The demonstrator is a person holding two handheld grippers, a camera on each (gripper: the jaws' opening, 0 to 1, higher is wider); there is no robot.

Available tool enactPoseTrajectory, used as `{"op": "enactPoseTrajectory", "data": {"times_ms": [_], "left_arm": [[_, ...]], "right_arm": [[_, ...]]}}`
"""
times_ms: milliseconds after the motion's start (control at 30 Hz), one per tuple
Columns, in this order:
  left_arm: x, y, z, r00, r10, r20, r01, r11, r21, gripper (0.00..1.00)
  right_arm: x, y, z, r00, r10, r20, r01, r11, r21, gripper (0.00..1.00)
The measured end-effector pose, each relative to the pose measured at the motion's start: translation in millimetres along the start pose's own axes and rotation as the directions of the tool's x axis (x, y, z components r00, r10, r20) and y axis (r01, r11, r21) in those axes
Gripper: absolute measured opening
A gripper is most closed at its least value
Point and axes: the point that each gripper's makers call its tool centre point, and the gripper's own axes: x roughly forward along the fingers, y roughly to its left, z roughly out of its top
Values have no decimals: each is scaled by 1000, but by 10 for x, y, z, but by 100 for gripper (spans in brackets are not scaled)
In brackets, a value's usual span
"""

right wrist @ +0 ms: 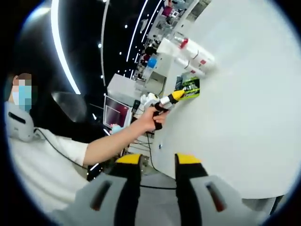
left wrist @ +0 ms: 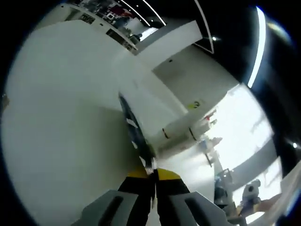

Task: Arrange the skincare products in the storage area until every visible bottle or jar stands upright without overlapping.

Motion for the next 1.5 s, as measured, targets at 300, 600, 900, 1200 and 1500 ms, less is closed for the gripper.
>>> {"op": "enactPoseTrajectory", "data": {"times_ms": [300,600,900,1200,1500], "left_arm": [[62,187,-62,992,122,-13,-123,990,-65,6],[76,187,-28,990,144,7,-143,986,-85,8],[-155,138,8,980,196,25,-193,977,-95,26],[-589,93,-96,968,248,35,-246,968,-55,33],[-1454,123,121,919,379,107,-391,912,128,45]], "right_arm": [[-14,-16,40,1000,-7,25,7,1000,5,29],[-42,29,39,1000,-1,27,1,1000,-4,29],[-49,136,12,1000,22,21,-21,999,-30,29],[-33,207,-29,999,45,5,-45,997,-59,29],[-7,289,-83,996,84,-24,-86,993,-85,29]]}}
